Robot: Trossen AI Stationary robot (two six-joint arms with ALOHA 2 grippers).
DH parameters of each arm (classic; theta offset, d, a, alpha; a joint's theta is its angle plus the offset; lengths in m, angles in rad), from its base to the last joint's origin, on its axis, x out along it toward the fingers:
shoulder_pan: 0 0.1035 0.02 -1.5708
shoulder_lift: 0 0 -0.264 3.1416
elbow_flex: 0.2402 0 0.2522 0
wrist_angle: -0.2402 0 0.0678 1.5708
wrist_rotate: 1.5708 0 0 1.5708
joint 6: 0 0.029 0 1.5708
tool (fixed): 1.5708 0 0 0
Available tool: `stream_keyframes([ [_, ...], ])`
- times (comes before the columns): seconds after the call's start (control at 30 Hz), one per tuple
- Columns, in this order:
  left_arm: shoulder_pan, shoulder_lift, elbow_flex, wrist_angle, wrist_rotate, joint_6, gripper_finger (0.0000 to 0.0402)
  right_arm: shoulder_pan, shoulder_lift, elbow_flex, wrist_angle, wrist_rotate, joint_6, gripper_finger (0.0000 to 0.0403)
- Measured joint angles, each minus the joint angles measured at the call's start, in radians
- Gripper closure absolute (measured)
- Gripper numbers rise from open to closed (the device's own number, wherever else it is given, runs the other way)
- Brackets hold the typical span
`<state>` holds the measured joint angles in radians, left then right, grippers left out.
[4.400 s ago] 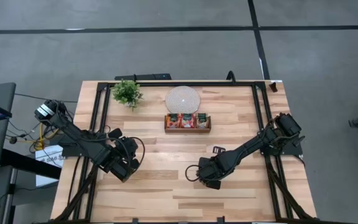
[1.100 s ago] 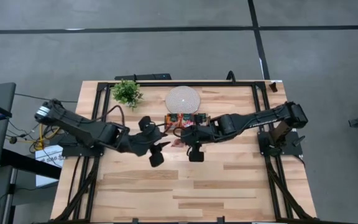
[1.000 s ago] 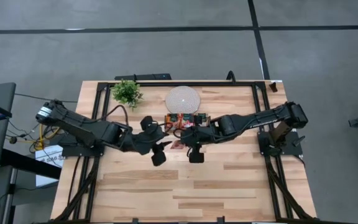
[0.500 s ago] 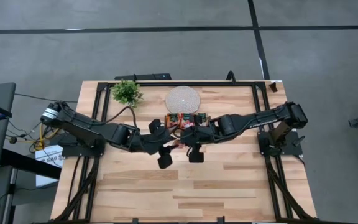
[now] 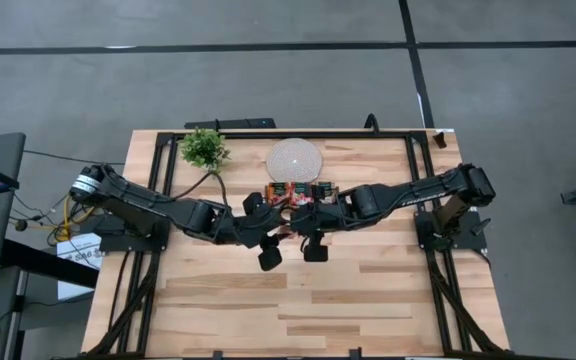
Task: Pick & Place Tea
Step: Put the orange tea bag into the left section of the wooden organizer
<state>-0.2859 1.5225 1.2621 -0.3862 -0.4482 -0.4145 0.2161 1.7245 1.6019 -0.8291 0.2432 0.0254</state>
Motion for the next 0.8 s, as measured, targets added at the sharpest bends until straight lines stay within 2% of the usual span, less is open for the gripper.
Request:
stream_keyframes([
  [0.27, 0.015, 0.015, 0.0, 0.031, 0.012, 0.0, 0.0262, 0.0, 0.0, 0.0, -0.001, 0.0, 0.0, 0.0403],
  [0.37, 0.027, 0.015, 0.0, 0.038, 0.039, 0.0, 0.0274, 0.0, 0.0, 0.0, 0.0, 0.0, 0.0, 0.0403],
  [0.5, 0.042, 0.015, 0.0, 0.038, 0.069, 0.0, 0.0317, 0.0, 0.0, 0.0, -0.001, 0.0, 0.0, 0.0403],
  [0.63, 0.051, 0.015, 0.0, 0.037, 0.07, -0.001, 0.0384, 0.0, 0.0, 0.0, -0.001, -0.001, 0.0, 0.0403],
  [0.8, 0.056, 0.015, 0.0, 0.034, 0.07, -0.008, 0.04, 0.0, 0.0, 0.0, -0.001, -0.004, 0.0, 0.0403],
])
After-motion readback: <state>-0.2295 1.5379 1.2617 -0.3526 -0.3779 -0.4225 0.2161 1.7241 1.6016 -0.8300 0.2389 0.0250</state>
